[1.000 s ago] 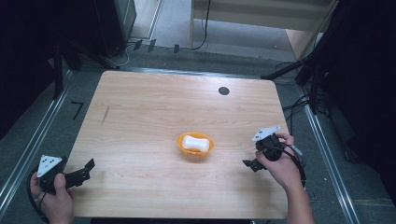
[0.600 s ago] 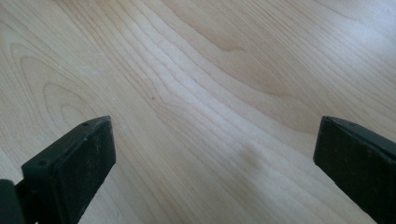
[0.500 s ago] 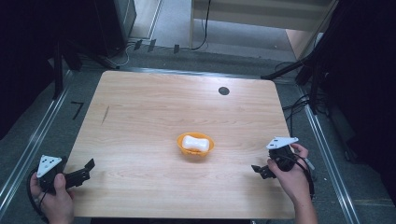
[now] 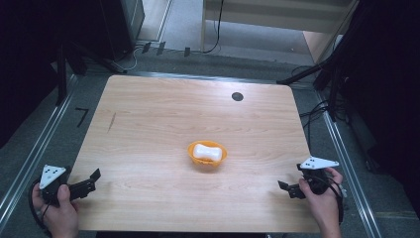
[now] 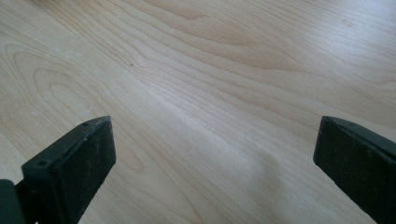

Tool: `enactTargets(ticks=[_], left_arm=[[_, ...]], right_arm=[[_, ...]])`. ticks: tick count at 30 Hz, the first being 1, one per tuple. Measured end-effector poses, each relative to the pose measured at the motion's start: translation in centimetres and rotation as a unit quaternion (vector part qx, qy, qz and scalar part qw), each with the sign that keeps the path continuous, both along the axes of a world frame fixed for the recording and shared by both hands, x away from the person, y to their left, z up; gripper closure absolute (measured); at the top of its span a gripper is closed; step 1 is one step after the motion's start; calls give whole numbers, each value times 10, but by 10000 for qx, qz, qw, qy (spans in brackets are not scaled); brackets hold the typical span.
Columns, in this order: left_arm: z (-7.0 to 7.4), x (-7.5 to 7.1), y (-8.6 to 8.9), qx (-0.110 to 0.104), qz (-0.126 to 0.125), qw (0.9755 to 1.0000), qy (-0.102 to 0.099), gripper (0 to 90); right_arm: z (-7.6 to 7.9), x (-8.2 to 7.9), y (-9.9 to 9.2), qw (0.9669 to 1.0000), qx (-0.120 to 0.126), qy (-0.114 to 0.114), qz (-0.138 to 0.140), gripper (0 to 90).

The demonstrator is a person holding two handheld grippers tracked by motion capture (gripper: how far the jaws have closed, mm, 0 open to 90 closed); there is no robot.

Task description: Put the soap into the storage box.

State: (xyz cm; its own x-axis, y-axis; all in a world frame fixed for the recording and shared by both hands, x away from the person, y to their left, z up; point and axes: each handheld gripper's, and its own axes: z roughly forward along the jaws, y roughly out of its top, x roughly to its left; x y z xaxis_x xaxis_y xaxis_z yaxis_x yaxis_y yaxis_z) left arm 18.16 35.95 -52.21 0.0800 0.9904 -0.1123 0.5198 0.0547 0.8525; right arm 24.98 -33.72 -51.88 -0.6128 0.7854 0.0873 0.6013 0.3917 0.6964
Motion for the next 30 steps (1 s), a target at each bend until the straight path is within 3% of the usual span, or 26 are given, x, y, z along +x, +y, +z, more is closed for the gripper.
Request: enactTargets(ticks=[5, 14, 22, 26, 30], left_arm=[[0, 0, -1, 46, -6, 10000, 16, 0], [0, 0, -2, 65, 7, 10000, 14, 0], [0, 0, -3, 164, -15, 9999, 10, 0], [0, 1, -5, 242, -40, 9997, 37, 0], [0, 2, -8, 355, -33, 9993, 84, 0]], right_arm=[[-7, -9, -15, 9992, 221, -156, -287, 0], [-13, -29, -32, 9947, 628, -468, -672, 0], [-19, -41, -41, 9857, 923, -872, -1111, 0], [-23, -45, -47, 9788, 1219, -1021, -1294, 0], [-28, -49, -49, 9741, 1253, -1175, -1473, 0]])
